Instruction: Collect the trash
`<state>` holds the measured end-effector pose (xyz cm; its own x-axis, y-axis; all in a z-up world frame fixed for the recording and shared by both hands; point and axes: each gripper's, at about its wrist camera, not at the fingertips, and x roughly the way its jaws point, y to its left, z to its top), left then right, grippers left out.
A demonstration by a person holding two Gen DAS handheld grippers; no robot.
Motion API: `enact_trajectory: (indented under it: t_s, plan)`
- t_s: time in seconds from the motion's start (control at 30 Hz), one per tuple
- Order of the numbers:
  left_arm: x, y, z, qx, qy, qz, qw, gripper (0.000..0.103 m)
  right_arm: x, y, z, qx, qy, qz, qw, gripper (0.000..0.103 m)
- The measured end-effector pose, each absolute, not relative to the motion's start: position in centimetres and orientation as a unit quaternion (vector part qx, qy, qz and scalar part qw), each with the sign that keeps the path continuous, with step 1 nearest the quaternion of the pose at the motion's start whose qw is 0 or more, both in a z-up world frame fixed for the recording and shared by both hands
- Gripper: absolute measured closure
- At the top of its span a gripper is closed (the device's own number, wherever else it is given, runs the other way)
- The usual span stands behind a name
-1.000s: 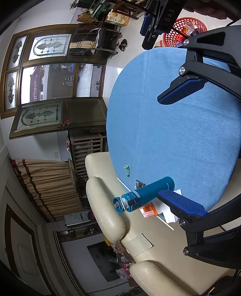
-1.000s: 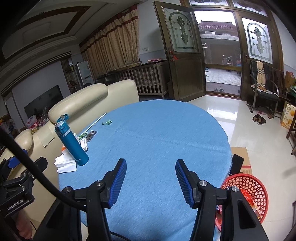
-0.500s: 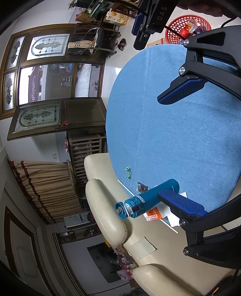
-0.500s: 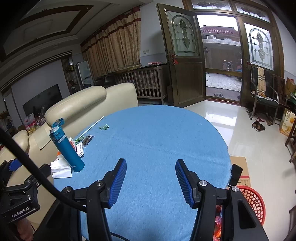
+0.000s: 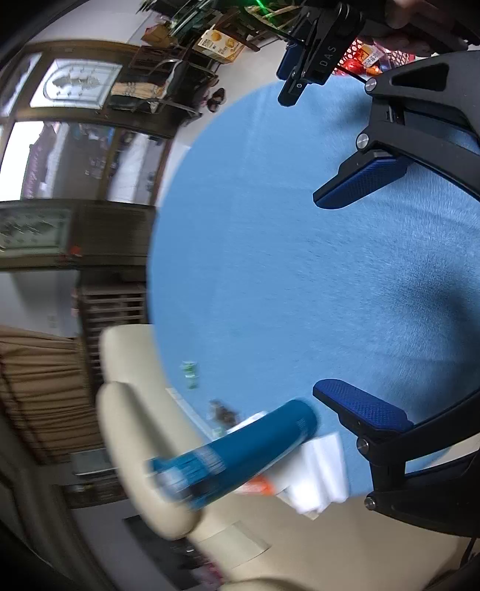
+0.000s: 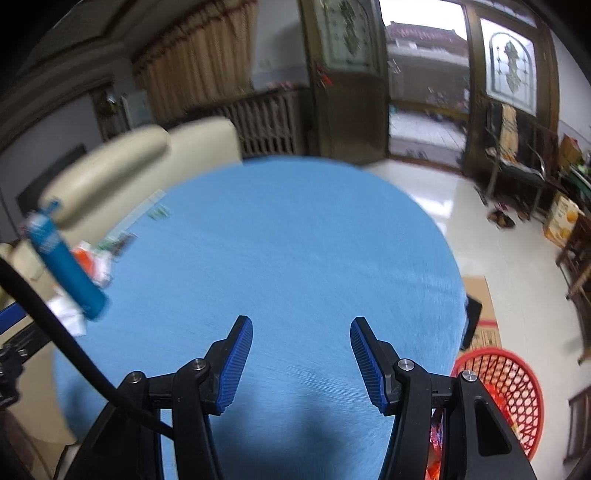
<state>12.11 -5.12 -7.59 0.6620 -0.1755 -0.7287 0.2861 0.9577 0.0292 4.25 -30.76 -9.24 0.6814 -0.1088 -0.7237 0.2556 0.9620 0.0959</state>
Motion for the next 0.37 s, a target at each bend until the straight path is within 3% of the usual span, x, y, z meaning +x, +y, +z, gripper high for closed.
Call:
enact_trajectory:
  t_s: [0.13, 0.37]
  plan:
    - [14.1, -5.4, -10.3, 0.081, 0.413, -0.108, 0.901, 0.009, 6.7, -32.7, -13.9, 0.109, 0.435, -0.114, 0.887, 0.044]
    - [19.6, -5.2, -15.9, 0.073, 0.445, -0.063, 0.890, 0.009, 10.8, -34.3, -17.3, 0.113, 0.442, -0.129, 0.880, 0.044]
